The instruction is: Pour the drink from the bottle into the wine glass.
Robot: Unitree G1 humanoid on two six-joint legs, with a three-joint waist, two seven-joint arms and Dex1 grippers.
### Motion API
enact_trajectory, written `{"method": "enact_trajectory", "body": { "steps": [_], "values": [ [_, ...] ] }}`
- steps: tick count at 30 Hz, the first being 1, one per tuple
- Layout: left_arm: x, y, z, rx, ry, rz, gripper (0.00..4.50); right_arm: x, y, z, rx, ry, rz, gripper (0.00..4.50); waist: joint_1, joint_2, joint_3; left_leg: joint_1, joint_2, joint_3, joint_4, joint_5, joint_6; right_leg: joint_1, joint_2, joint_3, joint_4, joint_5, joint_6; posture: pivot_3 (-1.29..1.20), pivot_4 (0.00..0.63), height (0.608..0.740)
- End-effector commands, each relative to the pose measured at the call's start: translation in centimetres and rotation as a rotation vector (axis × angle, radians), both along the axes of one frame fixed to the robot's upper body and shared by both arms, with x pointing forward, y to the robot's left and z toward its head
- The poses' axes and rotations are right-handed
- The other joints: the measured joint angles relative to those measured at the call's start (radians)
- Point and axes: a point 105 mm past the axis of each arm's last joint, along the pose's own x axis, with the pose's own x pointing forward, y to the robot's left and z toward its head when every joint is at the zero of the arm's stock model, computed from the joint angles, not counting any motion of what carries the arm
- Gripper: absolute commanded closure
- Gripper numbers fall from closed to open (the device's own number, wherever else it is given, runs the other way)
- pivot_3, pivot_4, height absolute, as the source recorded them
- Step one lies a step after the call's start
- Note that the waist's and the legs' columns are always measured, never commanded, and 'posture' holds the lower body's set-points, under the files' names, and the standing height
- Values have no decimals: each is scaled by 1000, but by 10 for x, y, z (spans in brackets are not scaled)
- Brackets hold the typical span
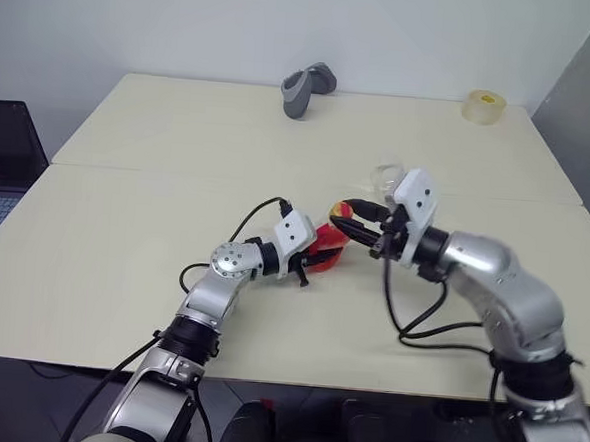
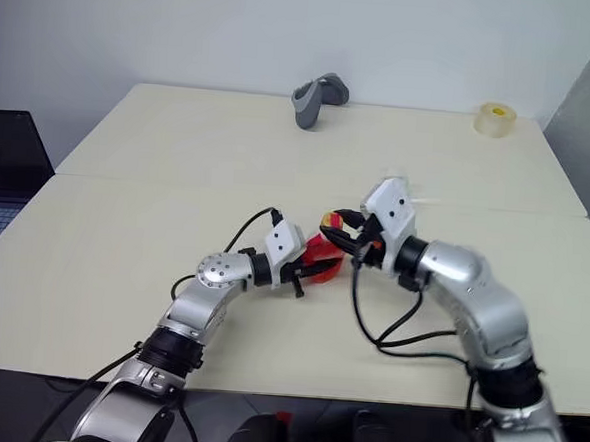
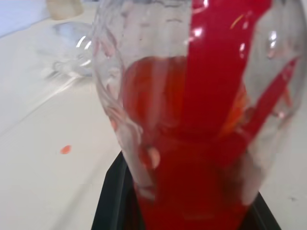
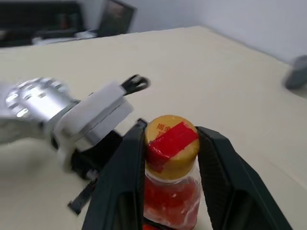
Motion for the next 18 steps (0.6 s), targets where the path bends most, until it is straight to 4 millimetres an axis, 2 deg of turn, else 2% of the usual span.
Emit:
{"method": "enact_trajectory", "body": {
  "steps": [1,4,8,10,13,17,18],
  "values": [
    [-13,-8,21,-31,-77,-111,3628,11,-9,-6,-116,33,151,3275,-1,0,0,0,0,1,0,0,0,0,0,0,0,0,0,0,150,740],
    [-12,-7,21,-12,-125,-119,3633,25,-14,-3,-148,35,172,3275,-2,0,0,1,1,3,0,0,0,0,0,1,0,0,0,0,150,740],
    [-8,-9,24,-45,-151,-88,3657,23,-11,12,-98,27,214,3275,2,0,0,0,2,1,0,0,0,0,-1,2,0,0,0,0,150,740],
    [-4,-10,27,-74,-156,-50,3677,26,-10,21,-43,-29,163,3275,3,0,0,-1,1,-1,1,0,0,-1,-2,2,0,0,0,0,150,740],
    [2,-9,30,-126,-144,13,3683,16,-11,26,-1,-78,117,2272,5,0,0,-2,1,-2,1,0,0,-1,-3,1,0,0,0,0,150,740],
    [11,-5,37,-216,-108,105,3709,-13,-12,36,132,-105,5,845,16,0,0,-4,1,-4,1,0,0,-1,-3,0,0,0,0,0,150,740],
    [12,-4,38,-225,-103,115,3709,-18,-12,37,150,-103,-20,806,17,0,0,-4,0,-3,2,0,0,-1,-3,1,0,0,0,0,150,740]
  ]
}}
